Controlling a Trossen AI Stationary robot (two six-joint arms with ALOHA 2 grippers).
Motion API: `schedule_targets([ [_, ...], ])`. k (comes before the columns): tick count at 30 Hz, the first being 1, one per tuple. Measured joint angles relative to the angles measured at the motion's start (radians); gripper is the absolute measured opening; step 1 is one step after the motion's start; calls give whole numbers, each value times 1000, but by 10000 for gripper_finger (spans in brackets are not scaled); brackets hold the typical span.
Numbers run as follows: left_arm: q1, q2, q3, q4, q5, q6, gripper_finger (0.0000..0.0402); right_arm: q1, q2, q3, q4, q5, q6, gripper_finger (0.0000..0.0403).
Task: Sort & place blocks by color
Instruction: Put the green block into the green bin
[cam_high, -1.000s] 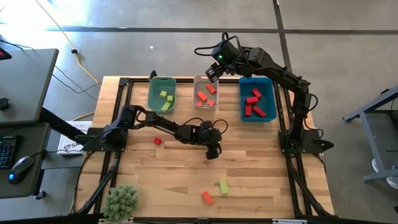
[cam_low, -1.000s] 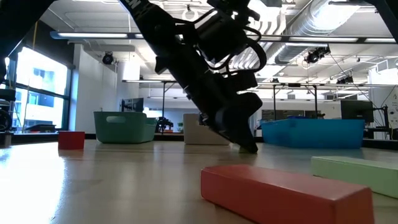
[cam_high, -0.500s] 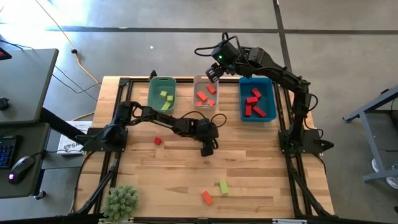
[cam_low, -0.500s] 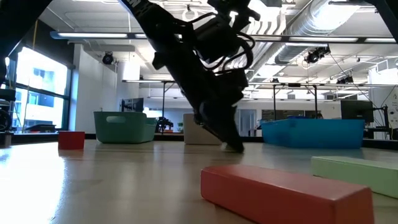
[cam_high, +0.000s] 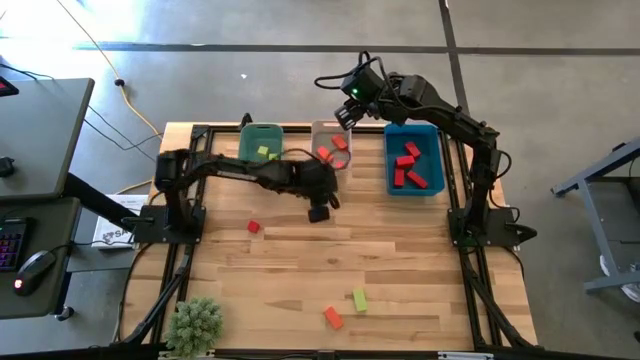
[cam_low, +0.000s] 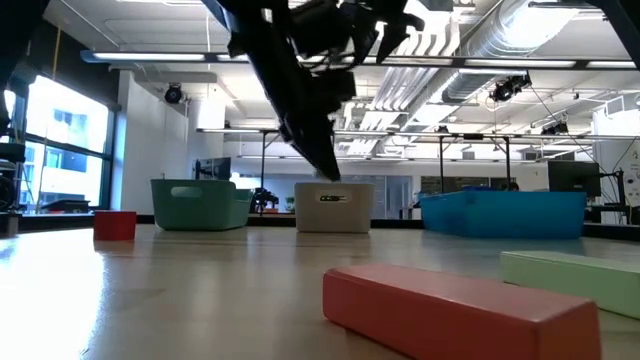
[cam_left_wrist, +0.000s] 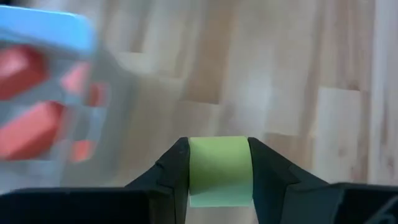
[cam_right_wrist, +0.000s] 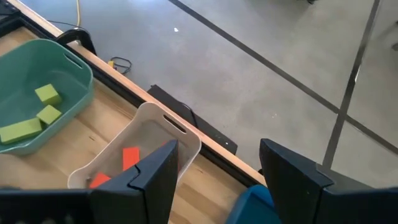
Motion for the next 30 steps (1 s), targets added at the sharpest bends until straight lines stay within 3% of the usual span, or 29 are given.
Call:
schedule_targets([
  [8,109,-150,0,-99,-148,74,101,-29,0,0,-7,0,0,211],
  [15,268,-248,2,-195,-174,53,101,-55,0,0,-10,-9,-19,211],
  [22,435,-262,1,-318,-205,-15,104,-95,0,0,-10,-18,-106,211],
  [30,534,-253,0,-405,-123,-177,106,-152,0,0,-5,-259,-210,211],
])
